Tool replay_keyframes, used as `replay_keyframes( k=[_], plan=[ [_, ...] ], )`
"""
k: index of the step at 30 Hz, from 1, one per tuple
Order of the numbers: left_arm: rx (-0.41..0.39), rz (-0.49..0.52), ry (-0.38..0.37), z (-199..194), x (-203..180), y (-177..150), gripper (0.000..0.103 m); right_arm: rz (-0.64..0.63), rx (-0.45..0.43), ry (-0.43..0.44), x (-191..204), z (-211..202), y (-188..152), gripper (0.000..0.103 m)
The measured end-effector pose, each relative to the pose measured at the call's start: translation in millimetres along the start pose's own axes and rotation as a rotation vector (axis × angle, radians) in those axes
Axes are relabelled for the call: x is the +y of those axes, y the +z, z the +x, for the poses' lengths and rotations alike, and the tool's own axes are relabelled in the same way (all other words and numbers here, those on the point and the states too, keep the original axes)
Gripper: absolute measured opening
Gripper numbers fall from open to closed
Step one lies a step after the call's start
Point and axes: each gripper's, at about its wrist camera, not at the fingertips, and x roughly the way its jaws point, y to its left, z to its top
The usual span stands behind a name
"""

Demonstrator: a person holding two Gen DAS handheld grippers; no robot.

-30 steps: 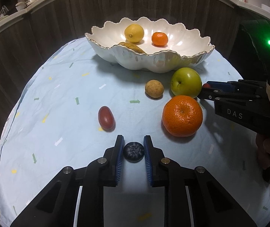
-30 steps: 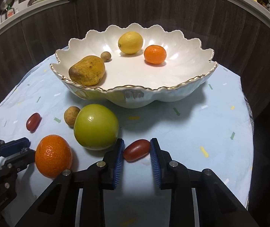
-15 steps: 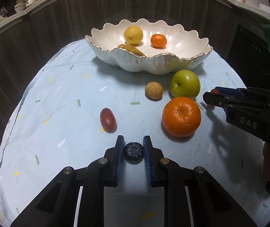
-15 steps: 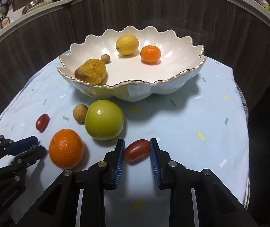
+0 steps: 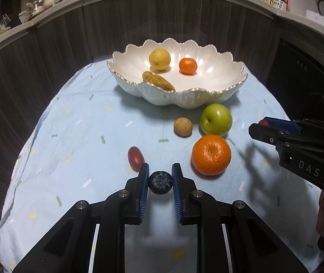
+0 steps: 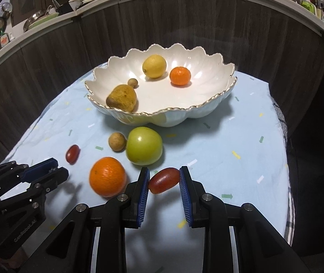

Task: Organize fruits
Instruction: 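Lift the blueberry and red date and carry them over the white bowl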

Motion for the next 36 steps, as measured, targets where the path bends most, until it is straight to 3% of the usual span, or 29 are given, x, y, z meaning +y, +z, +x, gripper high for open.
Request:
replay_keyframes(
  k=[21,36],
  plan=[
    [-0.075,-0.003,-0.016,-33.3,11.9,23.2,0.021,0.035,-0.052,-0.031,19.9,-40.7,13.1,0.028],
    [-0.099,0.003,-0.034,-35.8,17.6,54.9,0.021,0.026,-0.105,-0.052,18.1,-51.2,46.3,0.028]
  ],
)
